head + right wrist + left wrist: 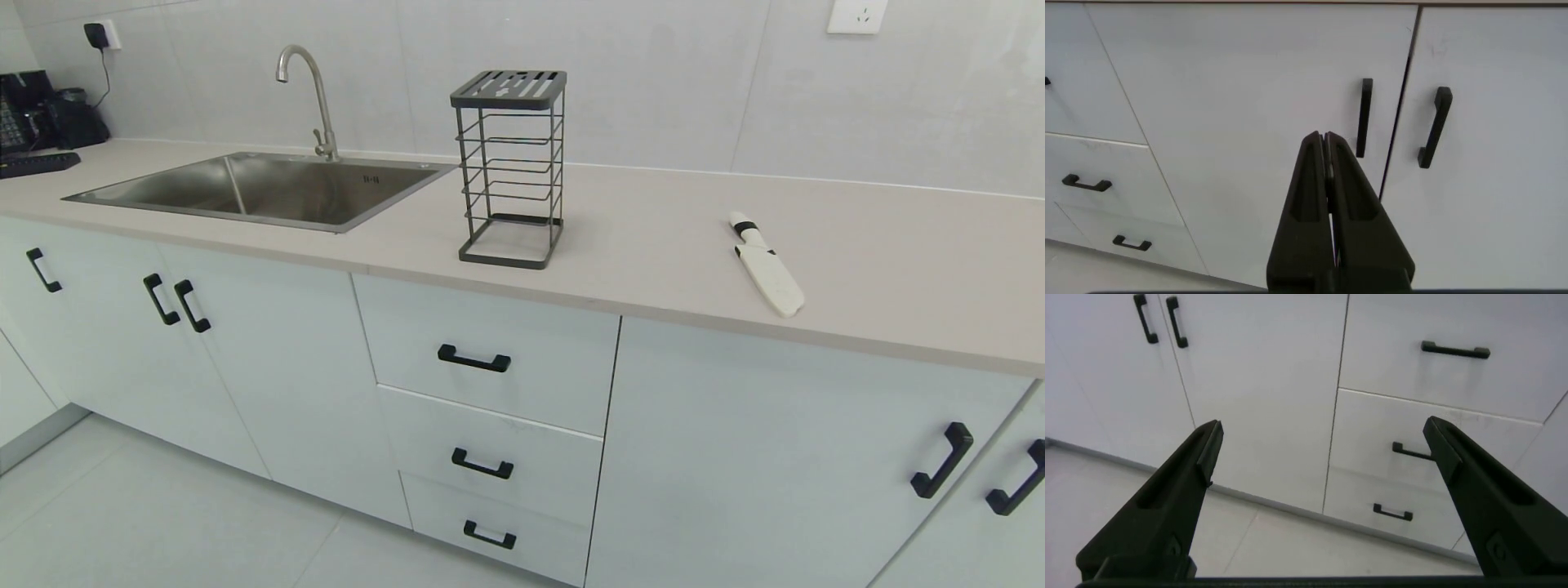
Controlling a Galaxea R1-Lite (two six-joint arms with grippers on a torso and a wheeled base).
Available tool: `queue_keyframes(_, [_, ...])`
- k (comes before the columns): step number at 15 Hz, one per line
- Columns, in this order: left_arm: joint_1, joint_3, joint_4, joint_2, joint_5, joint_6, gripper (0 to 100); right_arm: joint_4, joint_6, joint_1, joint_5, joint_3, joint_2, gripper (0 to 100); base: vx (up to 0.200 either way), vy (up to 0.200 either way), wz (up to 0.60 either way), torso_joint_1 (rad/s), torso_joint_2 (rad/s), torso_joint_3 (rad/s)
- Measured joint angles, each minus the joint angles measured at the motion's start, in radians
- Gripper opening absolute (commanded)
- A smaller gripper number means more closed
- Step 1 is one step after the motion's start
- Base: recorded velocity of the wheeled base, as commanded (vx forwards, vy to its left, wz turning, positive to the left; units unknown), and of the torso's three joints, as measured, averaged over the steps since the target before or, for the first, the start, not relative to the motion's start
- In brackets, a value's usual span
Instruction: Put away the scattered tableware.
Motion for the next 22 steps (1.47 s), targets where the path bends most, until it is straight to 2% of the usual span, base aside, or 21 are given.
queue_keyframes(1, [0.000, 0.000, 0.000, 0.000, -0.038, 0.040, 100, 0.000, -0.002, 0.000, 0.001, 0.000, -0.001, 0, 0.000, 0.000, 0.00, 0.000, 0.00, 0.000])
queue_keyframes(2, [0.000, 0.000, 0.001, 0.000, -0.052, 0.036, 100, 0.000, -0.002, 0.000, 0.001, 0.000, -0.001, 0, 0.000, 0.000, 0.00, 0.000, 0.00, 0.000])
queue_keyframes(4, [0.000, 0.000, 0.001, 0.000, -0.052, -0.012, 100, 0.000, -0.002, 0.000, 0.001, 0.000, -0.001, 0, 0.000, 0.000, 0.00, 0.000, 0.00, 0.000])
queue_keyframes(5, [0.000, 0.001, 0.001, 0.000, -0.052, -0.016, 100, 0.000, -0.002, -0.001, 0.001, 0.000, -0.001, 0, 0.000, 0.000, 0.00, 0.000, 0.00, 0.000])
queue_keyframes(12, [0.000, 0.001, 0.001, 0.000, -0.052, -0.017, 100, 0.001, -0.003, -0.001, 0.000, 0.000, -0.001, 0, 0.000, 0.000, -0.51, 0.001, 0.00, 0.001])
queue_keyframes(18, [0.000, 0.001, 0.001, 0.000, -0.049, -0.021, 100, 0.000, -0.004, -0.001, 0.001, 0.000, -0.001, 0, 0.000, 0.000, 0.00, 0.000, 0.00, 0.000])
queue_keyframes(20, [0.000, 0.001, 0.000, 0.000, -0.045, -0.021, 100, 0.001, -0.004, 0.000, 0.000, 0.000, -0.001, 0, 0.000, 0.000, -0.60, 0.002, 0.01, 0.000])
queue_keyframes(22, [0.000, 0.001, 0.001, 0.000, -0.044, -0.020, 100, 0.000, -0.005, 0.000, 0.001, 0.000, -0.001, 0, 0.000, 0.000, 0.00, 0.000, 0.00, 0.000])
